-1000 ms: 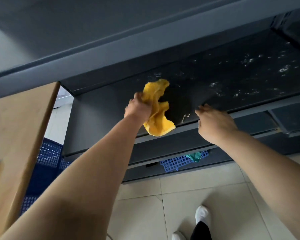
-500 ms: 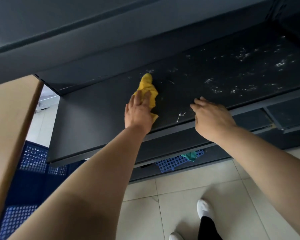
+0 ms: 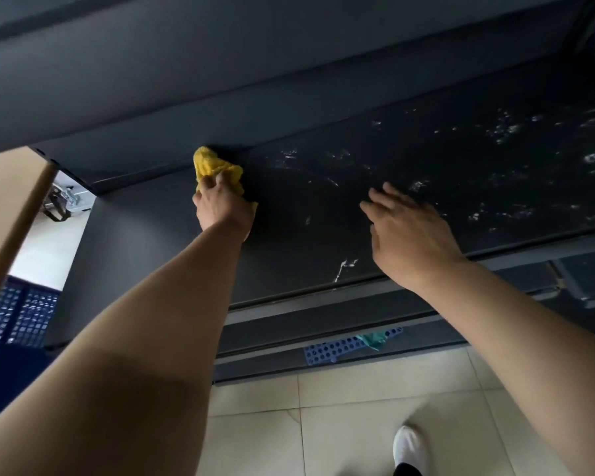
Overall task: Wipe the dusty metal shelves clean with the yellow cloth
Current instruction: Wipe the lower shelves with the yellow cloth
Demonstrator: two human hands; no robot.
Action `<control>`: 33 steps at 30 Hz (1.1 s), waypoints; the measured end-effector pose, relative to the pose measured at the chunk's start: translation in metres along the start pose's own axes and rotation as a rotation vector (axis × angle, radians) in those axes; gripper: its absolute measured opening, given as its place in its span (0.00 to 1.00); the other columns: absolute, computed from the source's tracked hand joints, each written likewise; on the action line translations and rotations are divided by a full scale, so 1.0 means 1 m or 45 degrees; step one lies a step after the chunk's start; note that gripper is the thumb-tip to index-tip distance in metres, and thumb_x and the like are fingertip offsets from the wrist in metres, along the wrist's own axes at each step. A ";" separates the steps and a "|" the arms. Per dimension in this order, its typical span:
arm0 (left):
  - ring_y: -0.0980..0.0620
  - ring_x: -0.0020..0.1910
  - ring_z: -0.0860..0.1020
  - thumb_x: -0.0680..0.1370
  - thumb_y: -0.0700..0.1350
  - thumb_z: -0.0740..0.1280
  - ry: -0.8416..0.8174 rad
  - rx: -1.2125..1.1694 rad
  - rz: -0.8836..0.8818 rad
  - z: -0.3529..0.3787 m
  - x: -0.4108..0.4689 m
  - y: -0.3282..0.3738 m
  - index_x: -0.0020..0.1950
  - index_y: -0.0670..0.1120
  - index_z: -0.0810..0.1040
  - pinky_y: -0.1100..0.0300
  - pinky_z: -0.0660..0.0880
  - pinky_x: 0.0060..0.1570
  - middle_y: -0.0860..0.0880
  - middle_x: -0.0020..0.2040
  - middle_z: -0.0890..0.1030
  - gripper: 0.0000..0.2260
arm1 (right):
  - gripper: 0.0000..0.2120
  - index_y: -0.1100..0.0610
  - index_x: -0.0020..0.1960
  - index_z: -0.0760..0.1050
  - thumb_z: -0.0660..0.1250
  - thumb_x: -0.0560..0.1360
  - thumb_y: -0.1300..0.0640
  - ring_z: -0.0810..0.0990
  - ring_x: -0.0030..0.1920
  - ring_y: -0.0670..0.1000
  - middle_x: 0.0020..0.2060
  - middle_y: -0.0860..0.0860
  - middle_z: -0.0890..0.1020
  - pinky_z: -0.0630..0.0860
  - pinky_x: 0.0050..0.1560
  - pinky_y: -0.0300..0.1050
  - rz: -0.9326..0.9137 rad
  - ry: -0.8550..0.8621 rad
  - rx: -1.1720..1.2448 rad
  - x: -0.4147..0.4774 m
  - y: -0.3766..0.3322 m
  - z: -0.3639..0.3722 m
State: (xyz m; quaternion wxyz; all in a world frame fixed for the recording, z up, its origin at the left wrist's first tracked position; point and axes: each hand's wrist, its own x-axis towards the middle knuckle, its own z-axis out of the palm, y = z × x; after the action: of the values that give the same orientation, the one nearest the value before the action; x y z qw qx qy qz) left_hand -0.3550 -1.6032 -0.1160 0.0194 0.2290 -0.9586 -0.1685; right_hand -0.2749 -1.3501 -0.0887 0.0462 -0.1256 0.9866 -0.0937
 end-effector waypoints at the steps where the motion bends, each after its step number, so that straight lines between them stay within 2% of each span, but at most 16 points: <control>1: 0.41 0.69 0.64 0.73 0.49 0.72 0.006 -0.003 0.037 0.000 0.001 0.006 0.74 0.52 0.65 0.47 0.69 0.64 0.46 0.73 0.64 0.31 | 0.24 0.54 0.75 0.60 0.58 0.80 0.59 0.52 0.78 0.49 0.77 0.49 0.59 0.59 0.73 0.52 -0.004 -0.003 -0.003 0.000 0.005 -0.001; 4: 0.41 0.67 0.67 0.73 0.48 0.72 -0.007 -0.001 0.165 0.005 0.004 0.031 0.73 0.54 0.67 0.49 0.69 0.62 0.48 0.72 0.67 0.30 | 0.24 0.53 0.75 0.61 0.58 0.80 0.57 0.53 0.78 0.49 0.77 0.48 0.59 0.60 0.72 0.53 0.014 0.001 -0.013 -0.002 0.019 -0.005; 9: 0.42 0.67 0.67 0.74 0.47 0.70 -0.063 -0.039 0.317 0.017 0.002 0.082 0.75 0.54 0.65 0.50 0.69 0.60 0.50 0.73 0.65 0.30 | 0.22 0.53 0.74 0.65 0.57 0.80 0.56 0.59 0.76 0.50 0.75 0.48 0.65 0.64 0.68 0.54 0.049 0.048 -0.041 -0.010 0.044 -0.009; 12: 0.42 0.67 0.68 0.74 0.47 0.71 -0.098 -0.047 0.404 0.024 -0.002 0.108 0.75 0.55 0.65 0.51 0.69 0.60 0.51 0.74 0.64 0.30 | 0.20 0.54 0.71 0.70 0.59 0.79 0.58 0.64 0.73 0.51 0.72 0.49 0.70 0.68 0.65 0.54 0.073 0.106 -0.037 -0.015 0.057 -0.008; 16: 0.43 0.68 0.67 0.74 0.42 0.70 -0.143 -0.063 0.565 0.034 -0.016 0.143 0.75 0.55 0.66 0.51 0.70 0.62 0.52 0.75 0.64 0.30 | 0.19 0.56 0.67 0.74 0.63 0.77 0.60 0.70 0.71 0.53 0.68 0.51 0.75 0.70 0.62 0.55 0.108 0.163 -0.030 -0.021 0.071 -0.005; 21: 0.46 0.70 0.66 0.74 0.42 0.69 -0.230 -0.084 0.761 0.047 -0.037 0.178 0.75 0.58 0.65 0.52 0.69 0.64 0.54 0.75 0.63 0.31 | 0.17 0.58 0.63 0.78 0.66 0.74 0.61 0.76 0.65 0.56 0.64 0.54 0.79 0.74 0.58 0.56 0.109 0.200 -0.055 -0.028 0.080 -0.003; 23: 0.46 0.71 0.64 0.75 0.41 0.69 -0.266 -0.063 0.815 0.049 -0.043 0.185 0.76 0.58 0.63 0.52 0.68 0.65 0.55 0.76 0.61 0.32 | 0.17 0.57 0.64 0.77 0.65 0.75 0.60 0.76 0.64 0.56 0.65 0.54 0.78 0.73 0.58 0.55 0.114 0.194 -0.060 -0.030 0.079 -0.006; 27: 0.47 0.73 0.61 0.77 0.38 0.66 -0.306 0.003 0.885 0.047 -0.041 0.180 0.75 0.58 0.63 0.52 0.64 0.69 0.53 0.78 0.58 0.30 | 0.20 0.52 0.71 0.70 0.57 0.80 0.57 0.70 0.69 0.52 0.72 0.48 0.70 0.68 0.64 0.52 0.152 0.119 -0.031 -0.027 0.075 -0.013; 29: 0.46 0.73 0.62 0.77 0.38 0.65 -0.265 0.054 0.916 0.047 -0.038 0.169 0.75 0.58 0.64 0.53 0.65 0.69 0.54 0.77 0.59 0.29 | 0.21 0.51 0.72 0.67 0.57 0.80 0.58 0.68 0.70 0.51 0.73 0.47 0.68 0.67 0.65 0.51 0.173 0.097 -0.026 -0.025 0.075 -0.013; 33: 0.46 0.70 0.65 0.76 0.41 0.68 -0.179 0.024 0.841 0.042 -0.034 0.138 0.74 0.58 0.67 0.53 0.67 0.65 0.55 0.76 0.62 0.28 | 0.22 0.51 0.74 0.64 0.56 0.80 0.57 0.65 0.73 0.50 0.74 0.47 0.65 0.65 0.69 0.51 0.232 0.035 -0.001 -0.025 0.071 -0.014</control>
State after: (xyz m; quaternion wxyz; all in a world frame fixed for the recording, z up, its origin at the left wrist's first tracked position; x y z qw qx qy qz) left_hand -0.3889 -1.4595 -0.1083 0.0045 -0.1061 -0.9815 -0.1595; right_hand -0.2696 -1.2735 -0.0879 0.0410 -0.0340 0.9945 -0.0905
